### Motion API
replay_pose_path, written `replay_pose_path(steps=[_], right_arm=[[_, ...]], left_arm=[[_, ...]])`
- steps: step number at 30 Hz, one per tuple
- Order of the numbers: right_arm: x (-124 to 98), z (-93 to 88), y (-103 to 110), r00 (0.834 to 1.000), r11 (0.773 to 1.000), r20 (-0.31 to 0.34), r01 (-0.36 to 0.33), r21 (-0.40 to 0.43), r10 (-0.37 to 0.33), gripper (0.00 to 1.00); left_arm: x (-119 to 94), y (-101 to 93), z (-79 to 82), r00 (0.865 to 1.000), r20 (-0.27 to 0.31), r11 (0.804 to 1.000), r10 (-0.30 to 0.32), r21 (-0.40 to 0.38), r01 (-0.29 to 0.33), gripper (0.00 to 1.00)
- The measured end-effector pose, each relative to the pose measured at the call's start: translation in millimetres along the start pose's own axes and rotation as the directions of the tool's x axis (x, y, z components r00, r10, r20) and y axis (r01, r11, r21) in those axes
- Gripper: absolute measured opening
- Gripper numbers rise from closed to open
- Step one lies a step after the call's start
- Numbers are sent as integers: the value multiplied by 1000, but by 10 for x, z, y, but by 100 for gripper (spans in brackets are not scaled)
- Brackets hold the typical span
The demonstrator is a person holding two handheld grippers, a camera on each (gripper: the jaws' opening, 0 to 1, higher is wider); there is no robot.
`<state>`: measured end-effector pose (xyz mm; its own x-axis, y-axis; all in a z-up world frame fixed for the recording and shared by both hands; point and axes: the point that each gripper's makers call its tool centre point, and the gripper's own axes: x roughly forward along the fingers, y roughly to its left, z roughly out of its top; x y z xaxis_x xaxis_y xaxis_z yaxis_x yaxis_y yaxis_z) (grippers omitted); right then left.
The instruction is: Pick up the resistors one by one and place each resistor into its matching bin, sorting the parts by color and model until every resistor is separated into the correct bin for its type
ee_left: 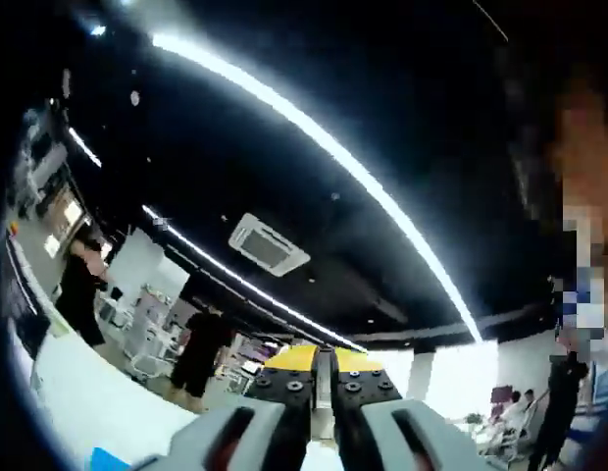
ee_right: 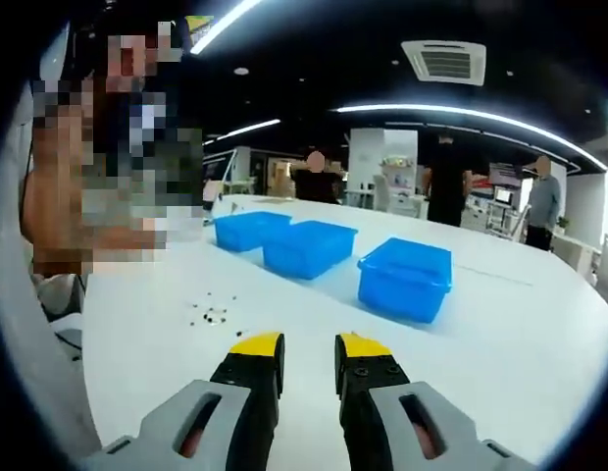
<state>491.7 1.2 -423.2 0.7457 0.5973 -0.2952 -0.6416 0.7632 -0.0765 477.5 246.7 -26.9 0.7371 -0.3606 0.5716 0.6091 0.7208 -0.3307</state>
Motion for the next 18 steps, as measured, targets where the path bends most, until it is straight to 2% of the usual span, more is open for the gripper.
replay_pose_path(steps=[3,4,8,11,15,18], right_arm=[[3,-24,16,1000,1000,-9,-1,7,1,23],[2,-25,31,1000,1000,-8,-2,7,2,23],[1,-27,58,1000,1000,-5,-2,10,2,23],[-20,-42,57,1000,1000,-1,3,17,-3,23],[-44,-97,24,1000,1000,-14,10,22,-10,23],[-63,-96,-6,1000,1000,-15,18,22,-18,23]], left_arm=[[6,-124,93,999,35,992,-39,-116,43,4],[-2,-164,116,997,49,978,-56,-196,64,4],[-12,-267,43,995,46,944,-84,-315,94,4],[-10,-343,-15,993,44,916,-109,-384,118,4],[-5,-424,-14,990,53,905,-130,-401,141,4],[-14,-537,41,985,82,876,-153,-450,173,4]])
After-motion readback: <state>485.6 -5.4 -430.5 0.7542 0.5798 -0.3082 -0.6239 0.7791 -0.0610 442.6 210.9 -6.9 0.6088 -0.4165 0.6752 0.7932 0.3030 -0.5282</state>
